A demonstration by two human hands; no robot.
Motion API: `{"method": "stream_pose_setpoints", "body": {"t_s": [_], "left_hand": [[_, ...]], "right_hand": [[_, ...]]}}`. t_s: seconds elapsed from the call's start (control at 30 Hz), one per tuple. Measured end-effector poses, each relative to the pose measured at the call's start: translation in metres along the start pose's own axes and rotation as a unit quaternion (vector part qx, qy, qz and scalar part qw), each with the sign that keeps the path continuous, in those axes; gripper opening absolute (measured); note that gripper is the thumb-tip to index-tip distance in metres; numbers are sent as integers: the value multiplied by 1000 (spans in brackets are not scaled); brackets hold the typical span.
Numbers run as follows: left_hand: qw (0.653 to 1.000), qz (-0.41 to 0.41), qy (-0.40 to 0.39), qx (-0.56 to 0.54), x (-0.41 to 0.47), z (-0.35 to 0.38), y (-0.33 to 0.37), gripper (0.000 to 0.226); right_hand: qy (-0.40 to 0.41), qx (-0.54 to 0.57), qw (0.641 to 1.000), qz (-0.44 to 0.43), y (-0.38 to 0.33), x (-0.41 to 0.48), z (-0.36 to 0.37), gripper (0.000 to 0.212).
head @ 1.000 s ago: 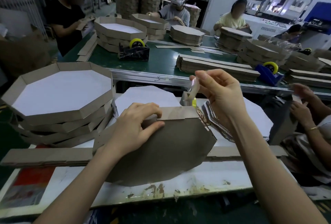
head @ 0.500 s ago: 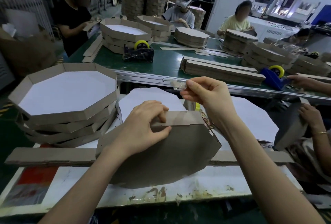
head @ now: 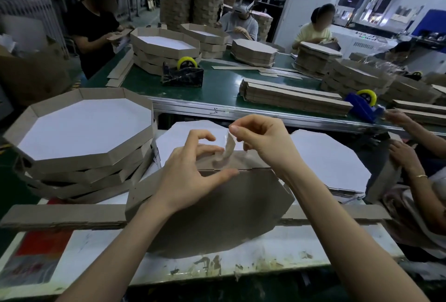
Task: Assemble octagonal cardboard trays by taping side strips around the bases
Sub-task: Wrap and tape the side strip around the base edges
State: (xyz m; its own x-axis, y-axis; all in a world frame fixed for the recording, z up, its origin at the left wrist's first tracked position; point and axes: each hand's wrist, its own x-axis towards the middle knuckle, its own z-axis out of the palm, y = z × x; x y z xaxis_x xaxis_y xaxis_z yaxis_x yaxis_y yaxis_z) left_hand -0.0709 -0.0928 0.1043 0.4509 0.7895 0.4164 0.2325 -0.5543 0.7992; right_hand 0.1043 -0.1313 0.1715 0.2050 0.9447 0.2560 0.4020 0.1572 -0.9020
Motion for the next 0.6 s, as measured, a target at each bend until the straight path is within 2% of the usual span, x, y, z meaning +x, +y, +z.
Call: {"method": "stream_pose_setpoints", "body": {"t_s": [0.2,0.3,0.37,0.47,0.53,0.6], "left_hand": [[997,42,36,-59,1,-1,-1,16],[996,44,42,-69,2,-3,-2,8],[998,44,43,-29,3,-2,-3,7],[998,27,34,-44,4,-1,-3,6],[994,6,48,-94,6,-2,-3,8],[990,-6,69,-122,8,-5,-4,10]], "right_hand": [[-40,-17,999,6,0,1,0,6],[-138,12,990,40,1,0,-12,6],[-213,8,976,53,2,-1,-22,18],[-265,-2,964,39,2,0,-34,37],[-249,-25,968,14,3,0,-41,44],[-184,-134,973,-27,6,1,-46,50]]}}
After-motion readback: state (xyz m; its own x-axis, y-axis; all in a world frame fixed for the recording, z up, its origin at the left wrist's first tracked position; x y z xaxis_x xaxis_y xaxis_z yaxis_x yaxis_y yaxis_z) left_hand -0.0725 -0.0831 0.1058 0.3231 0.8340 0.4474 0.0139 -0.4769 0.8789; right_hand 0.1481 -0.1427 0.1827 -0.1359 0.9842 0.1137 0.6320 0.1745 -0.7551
